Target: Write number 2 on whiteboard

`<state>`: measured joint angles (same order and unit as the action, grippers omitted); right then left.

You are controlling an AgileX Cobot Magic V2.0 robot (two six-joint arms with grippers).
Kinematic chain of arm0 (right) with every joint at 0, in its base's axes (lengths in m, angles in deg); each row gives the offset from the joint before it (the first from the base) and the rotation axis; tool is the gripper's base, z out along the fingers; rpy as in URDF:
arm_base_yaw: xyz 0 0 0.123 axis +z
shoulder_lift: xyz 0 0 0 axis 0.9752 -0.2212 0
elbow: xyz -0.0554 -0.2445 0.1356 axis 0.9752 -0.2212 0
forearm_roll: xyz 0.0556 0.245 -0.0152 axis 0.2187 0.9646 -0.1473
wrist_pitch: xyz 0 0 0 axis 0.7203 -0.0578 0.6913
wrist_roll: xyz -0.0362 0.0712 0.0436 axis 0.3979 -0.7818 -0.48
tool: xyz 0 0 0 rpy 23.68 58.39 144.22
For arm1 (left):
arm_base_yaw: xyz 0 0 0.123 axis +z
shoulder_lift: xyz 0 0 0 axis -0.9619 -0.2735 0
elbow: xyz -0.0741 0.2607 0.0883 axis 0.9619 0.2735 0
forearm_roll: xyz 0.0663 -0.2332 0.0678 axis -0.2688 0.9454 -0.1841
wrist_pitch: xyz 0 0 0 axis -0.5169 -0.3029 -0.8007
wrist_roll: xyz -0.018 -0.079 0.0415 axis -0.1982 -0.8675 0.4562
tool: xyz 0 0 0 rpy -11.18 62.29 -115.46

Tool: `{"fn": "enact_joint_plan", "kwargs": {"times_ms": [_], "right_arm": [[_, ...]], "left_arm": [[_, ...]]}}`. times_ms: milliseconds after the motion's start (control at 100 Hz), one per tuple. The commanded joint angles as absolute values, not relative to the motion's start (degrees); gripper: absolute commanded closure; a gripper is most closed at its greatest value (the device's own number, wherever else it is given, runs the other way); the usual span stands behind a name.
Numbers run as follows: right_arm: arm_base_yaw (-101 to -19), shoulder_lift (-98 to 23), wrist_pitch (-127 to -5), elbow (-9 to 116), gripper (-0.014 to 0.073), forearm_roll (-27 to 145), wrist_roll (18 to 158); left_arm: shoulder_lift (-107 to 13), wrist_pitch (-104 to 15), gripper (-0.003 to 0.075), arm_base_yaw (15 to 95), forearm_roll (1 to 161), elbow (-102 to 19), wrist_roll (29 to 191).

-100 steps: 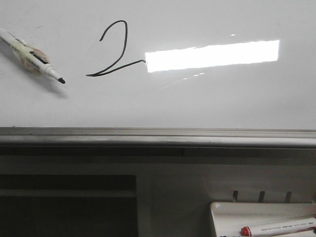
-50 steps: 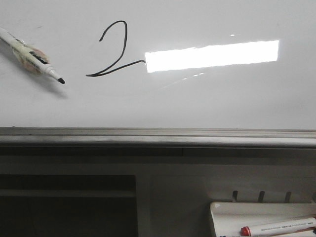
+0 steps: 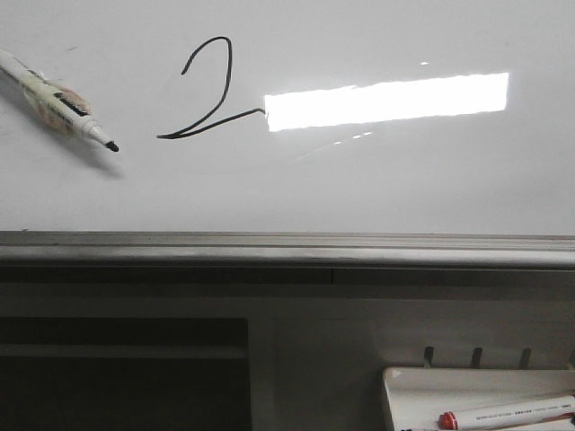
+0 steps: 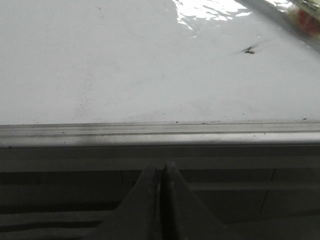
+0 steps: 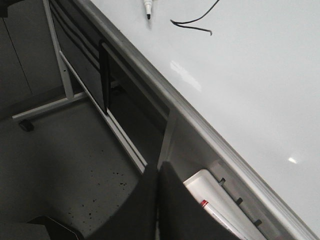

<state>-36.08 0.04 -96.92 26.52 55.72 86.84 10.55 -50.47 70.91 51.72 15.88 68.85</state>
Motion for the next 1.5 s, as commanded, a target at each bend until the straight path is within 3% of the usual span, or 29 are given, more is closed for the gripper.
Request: {"fn": "enact_joint_plan", "kwargs": {"times_ms": [0, 620, 780, 1100, 1320, 1490], "right_arm": [[-36.35, -0.35, -93.23, 27.94, 0.0643, 56.25, 86.83], [-36.35, -0.35, -93.10, 27.94, 0.0643, 56.25, 86.83], [-37.73, -0.35, -82.09, 27.94, 0.0643, 55.32, 86.83], [-55.81, -0.35, -52.41, 22.06, 0.0643, 55.22, 81.90], [-69.10, -0.13, -52.03, 17.84, 0.0643, 54.59, 73.54], [-74.31, 1.49, -52.03, 12.84, 0.0643, 49.86, 69.43]], "left_arm": [[12.06, -46.71, 0.0741, 71.09, 51.97, 16.56, 68.87], [12.06, -46.71, 0.0741, 71.09, 51.97, 16.56, 68.87], [12.06, -46.71, 0.0741, 71.09, 51.97, 16.56, 68.87], [12.06, -46.71, 0.0741, 71.09, 51.97, 16.56, 68.87], [12.06, -46.71, 0.0741, 71.09, 51.97, 16.56, 68.87], [12.06, -46.71, 0.0741, 71.09, 51.97, 16.56, 68.87]]}}
